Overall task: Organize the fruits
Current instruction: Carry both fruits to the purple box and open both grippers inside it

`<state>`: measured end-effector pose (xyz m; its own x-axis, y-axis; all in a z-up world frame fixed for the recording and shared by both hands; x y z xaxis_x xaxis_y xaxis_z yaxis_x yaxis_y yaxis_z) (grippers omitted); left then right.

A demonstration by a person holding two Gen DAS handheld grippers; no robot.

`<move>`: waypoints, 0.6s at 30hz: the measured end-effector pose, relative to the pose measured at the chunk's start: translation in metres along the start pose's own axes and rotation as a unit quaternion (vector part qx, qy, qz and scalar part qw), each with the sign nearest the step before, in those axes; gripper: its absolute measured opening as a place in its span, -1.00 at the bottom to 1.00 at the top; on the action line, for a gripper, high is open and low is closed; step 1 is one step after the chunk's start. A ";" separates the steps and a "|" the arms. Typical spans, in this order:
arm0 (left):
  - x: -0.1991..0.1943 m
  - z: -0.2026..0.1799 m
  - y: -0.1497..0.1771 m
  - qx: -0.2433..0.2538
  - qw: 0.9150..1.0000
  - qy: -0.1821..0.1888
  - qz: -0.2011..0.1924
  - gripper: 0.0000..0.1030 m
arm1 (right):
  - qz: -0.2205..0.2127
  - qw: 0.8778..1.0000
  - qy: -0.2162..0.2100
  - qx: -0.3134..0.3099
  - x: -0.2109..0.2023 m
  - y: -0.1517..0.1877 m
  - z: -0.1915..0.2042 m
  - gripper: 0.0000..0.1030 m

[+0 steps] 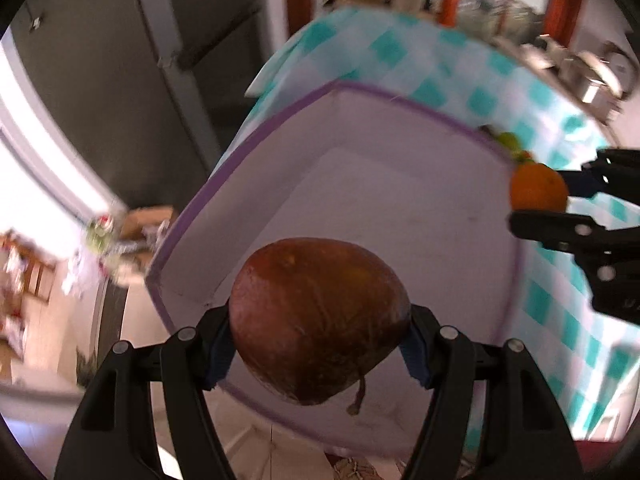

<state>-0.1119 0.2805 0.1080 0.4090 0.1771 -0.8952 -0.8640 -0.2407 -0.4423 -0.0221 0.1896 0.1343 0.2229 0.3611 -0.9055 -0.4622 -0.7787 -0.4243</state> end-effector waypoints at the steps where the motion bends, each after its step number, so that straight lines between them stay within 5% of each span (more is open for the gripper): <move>1: 0.011 0.002 -0.005 -0.004 1.000 -0.004 0.012 0.32 | 0.013 1.000 -0.007 -0.005 0.015 -0.009 0.000 -0.21; 8: 0.092 0.002 -0.027 0.006 0.993 -0.049 0.110 0.32 | 0.135 0.990 -0.016 -0.033 0.129 -0.043 -0.008 -0.21; 15: 0.138 0.015 -0.030 -0.039 0.978 -0.047 0.199 0.32 | 0.181 0.982 0.014 -0.044 0.173 -0.045 -0.016 -0.18; 18: 0.143 0.021 -0.029 -0.062 0.975 -0.033 0.210 0.33 | 0.172 0.985 0.003 -0.028 0.174 -0.049 -0.019 0.32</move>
<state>-0.0349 0.3332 -0.0057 0.0041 0.0990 -0.9951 -0.9072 -0.4182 -0.0453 0.0553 0.2807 -0.0028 0.0671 0.0677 -0.9955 -0.4640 -0.8812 -0.0912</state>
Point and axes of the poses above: each gripper's, at about its wrist camera, not at the fingertips, and x roughly the way its jaws point, z to its left, y to its underside, the point moved 5 cm from there along x, roughly the way its jaws point, and after that the axes turned 5 degrees about x, right-handed, at the moved point
